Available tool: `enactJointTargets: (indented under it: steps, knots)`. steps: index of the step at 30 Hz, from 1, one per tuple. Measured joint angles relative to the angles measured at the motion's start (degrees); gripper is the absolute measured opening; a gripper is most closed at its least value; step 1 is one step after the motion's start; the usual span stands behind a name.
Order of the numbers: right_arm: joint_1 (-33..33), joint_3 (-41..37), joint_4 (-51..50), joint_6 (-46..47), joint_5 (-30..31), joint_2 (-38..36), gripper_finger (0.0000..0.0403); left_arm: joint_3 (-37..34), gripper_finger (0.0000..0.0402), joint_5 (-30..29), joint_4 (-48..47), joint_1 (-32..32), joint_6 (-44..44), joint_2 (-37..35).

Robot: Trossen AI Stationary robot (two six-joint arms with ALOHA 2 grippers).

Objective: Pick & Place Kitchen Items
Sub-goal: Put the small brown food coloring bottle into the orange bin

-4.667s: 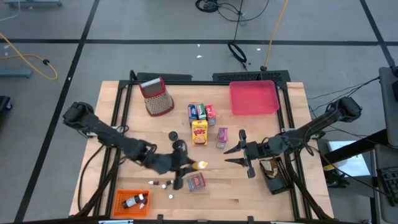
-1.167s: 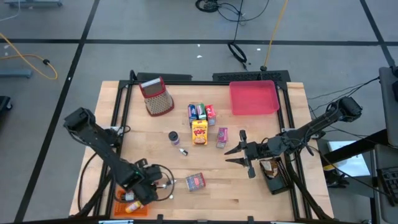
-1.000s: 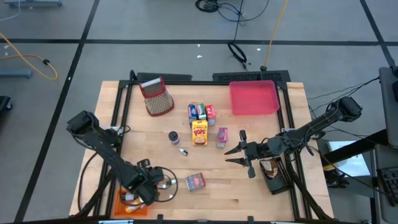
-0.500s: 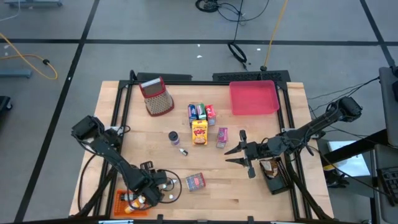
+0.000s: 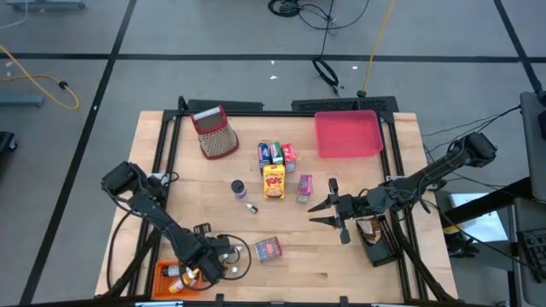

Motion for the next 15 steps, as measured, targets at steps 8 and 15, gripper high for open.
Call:
enactJointTargets:
  steps: [8,15]
  knots:
    - [0.00,0.00,0.00,0.00,0.00,0.00,0.0100,-0.09,0.0040,0.08,-0.99,2.08,0.46,-0.39]
    - [0.00,0.00,-0.02,0.00,0.01,0.00,0.0100,-0.28,0.0075,0.44,-1.65,4.14,0.85,-4.24]
